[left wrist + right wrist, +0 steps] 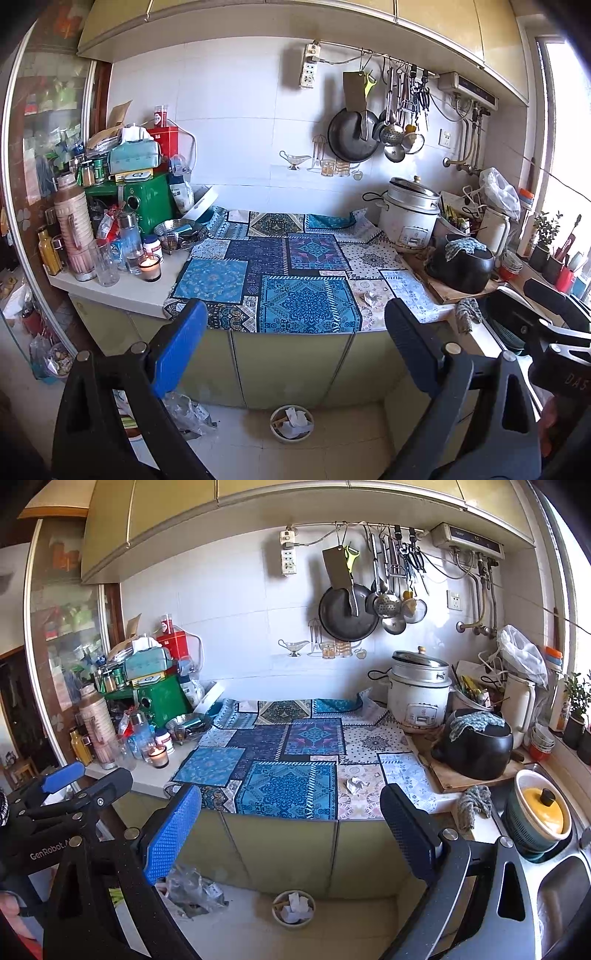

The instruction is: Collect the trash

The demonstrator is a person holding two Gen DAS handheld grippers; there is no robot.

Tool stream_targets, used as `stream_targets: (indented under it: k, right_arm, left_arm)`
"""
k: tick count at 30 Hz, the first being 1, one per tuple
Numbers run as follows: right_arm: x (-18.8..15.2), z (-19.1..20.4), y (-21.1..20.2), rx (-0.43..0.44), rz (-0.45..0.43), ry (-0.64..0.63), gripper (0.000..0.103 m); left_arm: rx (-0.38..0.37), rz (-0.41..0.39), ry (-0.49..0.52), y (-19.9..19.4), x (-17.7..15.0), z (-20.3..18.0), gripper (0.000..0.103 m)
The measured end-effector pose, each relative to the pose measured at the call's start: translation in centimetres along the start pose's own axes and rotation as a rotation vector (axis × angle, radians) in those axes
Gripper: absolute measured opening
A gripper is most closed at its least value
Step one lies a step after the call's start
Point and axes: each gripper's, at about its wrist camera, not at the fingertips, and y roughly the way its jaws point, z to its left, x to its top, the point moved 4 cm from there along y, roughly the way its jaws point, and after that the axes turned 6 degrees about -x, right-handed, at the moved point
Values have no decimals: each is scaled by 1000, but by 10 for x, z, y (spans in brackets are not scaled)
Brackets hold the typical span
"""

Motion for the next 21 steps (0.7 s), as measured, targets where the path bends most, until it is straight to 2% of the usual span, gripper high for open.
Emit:
stream_targets:
  k: [21]
  right_arm:
    - [2,1,-5,-12,-2,27,97]
  left_arm:
    - [-40,-2,16,3,4,-6,97]
